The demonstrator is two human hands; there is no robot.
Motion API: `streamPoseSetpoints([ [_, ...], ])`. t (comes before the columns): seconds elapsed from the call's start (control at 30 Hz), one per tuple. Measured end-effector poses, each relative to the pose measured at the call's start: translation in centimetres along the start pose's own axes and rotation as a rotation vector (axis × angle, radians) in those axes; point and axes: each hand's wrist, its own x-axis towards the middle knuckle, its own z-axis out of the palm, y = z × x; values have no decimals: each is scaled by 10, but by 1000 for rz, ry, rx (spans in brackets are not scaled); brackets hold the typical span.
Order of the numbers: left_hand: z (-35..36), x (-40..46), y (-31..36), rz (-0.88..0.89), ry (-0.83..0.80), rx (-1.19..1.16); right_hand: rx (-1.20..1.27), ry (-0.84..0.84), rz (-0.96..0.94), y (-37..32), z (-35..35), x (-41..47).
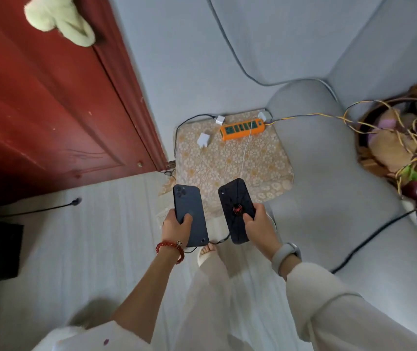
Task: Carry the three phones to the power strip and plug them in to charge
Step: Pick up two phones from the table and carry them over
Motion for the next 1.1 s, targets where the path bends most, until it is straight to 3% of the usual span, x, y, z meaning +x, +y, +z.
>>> streamPoseSetpoints([
  [0.33, 134, 137, 71, 6, -296, -40, 34, 219, 203, 21, -45, 191],
  [0.5, 229, 161, 85, -29, -416, -4, -68, 200, 280, 57, -85, 262],
  [0.73, 311, 200, 82, -265, -219, 38, -96, 72, 278, 98, -104, 326],
  [0.93, 324, 211, 92, -286, 20, 24, -192, 55, 195, 101, -108, 340],
  [1.1, 335, 203, 110, -286, -44, 99, -422, -43, 81, 93, -110, 341],
])
